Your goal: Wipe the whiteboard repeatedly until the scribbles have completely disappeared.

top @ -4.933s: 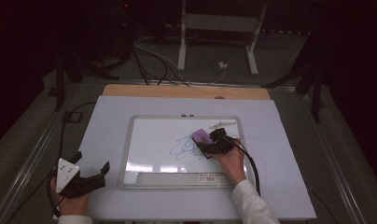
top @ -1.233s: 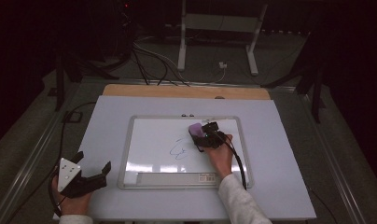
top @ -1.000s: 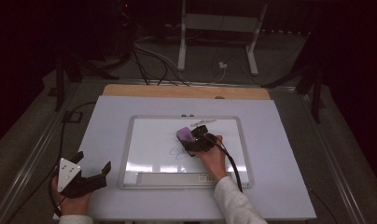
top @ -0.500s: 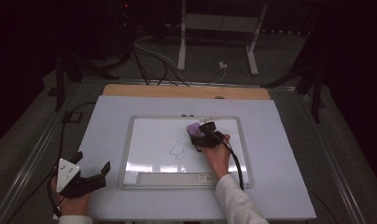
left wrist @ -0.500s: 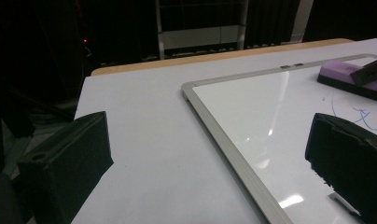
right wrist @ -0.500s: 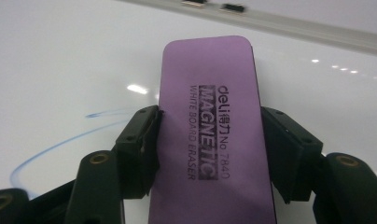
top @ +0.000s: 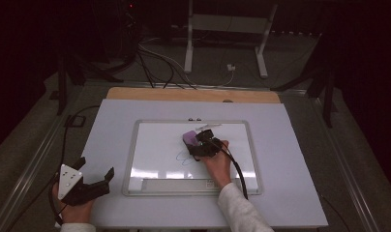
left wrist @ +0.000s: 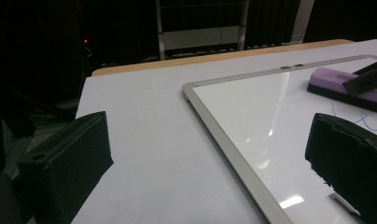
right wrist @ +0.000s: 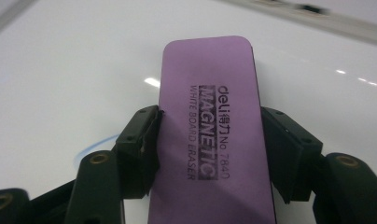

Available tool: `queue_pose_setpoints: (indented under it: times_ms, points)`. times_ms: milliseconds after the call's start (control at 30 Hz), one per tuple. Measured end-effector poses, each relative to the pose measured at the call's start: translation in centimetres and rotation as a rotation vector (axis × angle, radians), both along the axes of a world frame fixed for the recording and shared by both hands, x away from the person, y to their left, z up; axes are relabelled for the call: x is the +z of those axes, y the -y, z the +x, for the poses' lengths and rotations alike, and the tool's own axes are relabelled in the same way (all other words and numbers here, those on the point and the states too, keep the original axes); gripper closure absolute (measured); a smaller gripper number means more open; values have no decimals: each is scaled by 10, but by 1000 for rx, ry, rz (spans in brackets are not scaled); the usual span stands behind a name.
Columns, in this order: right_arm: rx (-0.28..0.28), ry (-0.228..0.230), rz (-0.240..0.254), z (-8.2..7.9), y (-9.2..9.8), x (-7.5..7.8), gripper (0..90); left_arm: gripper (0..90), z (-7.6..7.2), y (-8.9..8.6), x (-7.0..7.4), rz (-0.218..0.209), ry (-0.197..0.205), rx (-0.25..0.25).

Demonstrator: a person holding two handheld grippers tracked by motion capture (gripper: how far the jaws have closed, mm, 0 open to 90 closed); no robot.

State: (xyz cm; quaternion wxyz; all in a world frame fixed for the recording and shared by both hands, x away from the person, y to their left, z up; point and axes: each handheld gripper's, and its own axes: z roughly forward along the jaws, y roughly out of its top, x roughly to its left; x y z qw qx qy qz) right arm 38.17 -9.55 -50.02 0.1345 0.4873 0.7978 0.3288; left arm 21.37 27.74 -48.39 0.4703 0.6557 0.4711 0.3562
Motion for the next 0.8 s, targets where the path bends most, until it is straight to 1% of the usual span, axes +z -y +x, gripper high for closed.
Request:
queue_pose_setpoints:
  times_ms: [67,133,167,300,367,433,500,533,600,700,733,800]
  points:
    - [-25,-9,14,3,6,0,410,12,0,0,0,4,-2,-2]
    - [-25,-6,4,1,3,0,410,12,1,2,-1,5,-4,-5]
    - [-14,-13,18,0,1,0,410,12,1,2,0,7,-3,-6]
    - [54,-8,24,-13,-14,-1,409,12,1,2,0,6,-3,-6]
    - [107,-12,38,-21,-22,-1,409,12,1,2,-1,5,-3,-5]
    - [143,-8,28,-27,-28,-1,410,12,1,2,0,6,-3,-6]
    - [150,-9,29,-27,-28,-1,410,12,1,2,0,6,-3,-6]
    - [142,-5,23,-26,-27,-1,410,12,0,1,0,5,-2,-6]
    - [99,9,2,-22,-21,-1,410,12,0,1,0,3,-1,-3]
    - [41,2,7,-14,-7,-1,410,12,1,0,-1,-1,-6,-4]
    - [40,-4,14,-13,-5,-1,410,12,1,1,-1,-1,-7,-5]
    - [42,-4,7,-15,-6,0,411,12,2,2,-2,1,-8,-6]
